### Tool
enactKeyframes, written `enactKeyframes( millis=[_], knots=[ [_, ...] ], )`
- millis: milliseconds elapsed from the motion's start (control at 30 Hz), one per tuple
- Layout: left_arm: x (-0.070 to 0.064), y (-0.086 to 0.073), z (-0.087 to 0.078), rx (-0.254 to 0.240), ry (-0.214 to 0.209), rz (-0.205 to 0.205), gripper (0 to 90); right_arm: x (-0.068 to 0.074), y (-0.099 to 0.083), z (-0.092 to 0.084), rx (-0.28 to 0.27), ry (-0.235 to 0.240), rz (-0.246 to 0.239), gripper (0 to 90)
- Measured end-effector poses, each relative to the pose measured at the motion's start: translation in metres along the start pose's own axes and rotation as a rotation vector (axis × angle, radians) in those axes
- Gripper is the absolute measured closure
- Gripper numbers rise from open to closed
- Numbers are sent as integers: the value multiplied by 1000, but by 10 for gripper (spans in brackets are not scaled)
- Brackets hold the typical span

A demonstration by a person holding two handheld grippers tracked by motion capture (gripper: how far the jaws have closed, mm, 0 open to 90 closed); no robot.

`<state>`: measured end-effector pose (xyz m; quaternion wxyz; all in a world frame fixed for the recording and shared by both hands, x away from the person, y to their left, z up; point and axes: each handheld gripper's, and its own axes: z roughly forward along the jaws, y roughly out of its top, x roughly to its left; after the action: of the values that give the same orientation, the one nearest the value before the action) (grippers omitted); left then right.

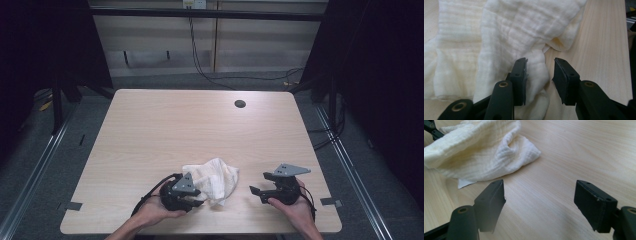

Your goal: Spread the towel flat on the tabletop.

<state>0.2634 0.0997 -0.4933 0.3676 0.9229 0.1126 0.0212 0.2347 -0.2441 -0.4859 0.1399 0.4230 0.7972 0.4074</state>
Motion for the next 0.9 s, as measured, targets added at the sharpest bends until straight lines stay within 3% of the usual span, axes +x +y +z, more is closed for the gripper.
enactKeyframes(
  millis=[33, 133, 167, 200, 333, 367, 400, 433, 533, 567, 600, 767, 900],
  knots=[
    [-3, 1, 2, -5, 24, 1, 669, 0, 0, 1, -1, 2, -6, 243],
    [-3, 2, 2, 3, 45, 23, 738, 1, 1, 2, 9, 0, -7, 241],
    [-2, 3, 3, -12, 26, 7, 820, 1, 1, 2, 9, 2, -14, 242],
    [-2, 3, 3, -12, 26, 7, 845, 1, 1, 2, 9, 2, -14, 242],
    [-1, 8, -6, -68, -22, -13, 867, 1, 0, 0, 7, -1, -16, 242],
    [-1, 11, -11, -107, -53, -25, 873, 1, 0, 1, 8, -2, -15, 242],
    [-1, 11, -11, -107, -53, -25, 873, 1, 0, 1, 8, -2, -15, 242],
    [-1, 15, -19, -144, -65, -39, 874, 0, 0, 2, 13, -1, -12, 242],
    [1, 20, -28, -186, -70, -60, 874, 1, 1, 2, 14, -2, -13, 245],
    [2, 25, -36, -225, -71, -73, 874, 3, 1, 2, 5, -7, -22, 250],
    [2, 25, -36, -225, -71, -73, 875, 3, 1, 2, 5, -7, -22, 250],
    [13, 48, -63, -302, -19, -50, 876, 4, 2, 3, 2, 6, -19, 249],
    [24, 57, -78, -354, 11, -65, 877, 8, 4, 4, 6, 15, -31, 249]
  ],
)
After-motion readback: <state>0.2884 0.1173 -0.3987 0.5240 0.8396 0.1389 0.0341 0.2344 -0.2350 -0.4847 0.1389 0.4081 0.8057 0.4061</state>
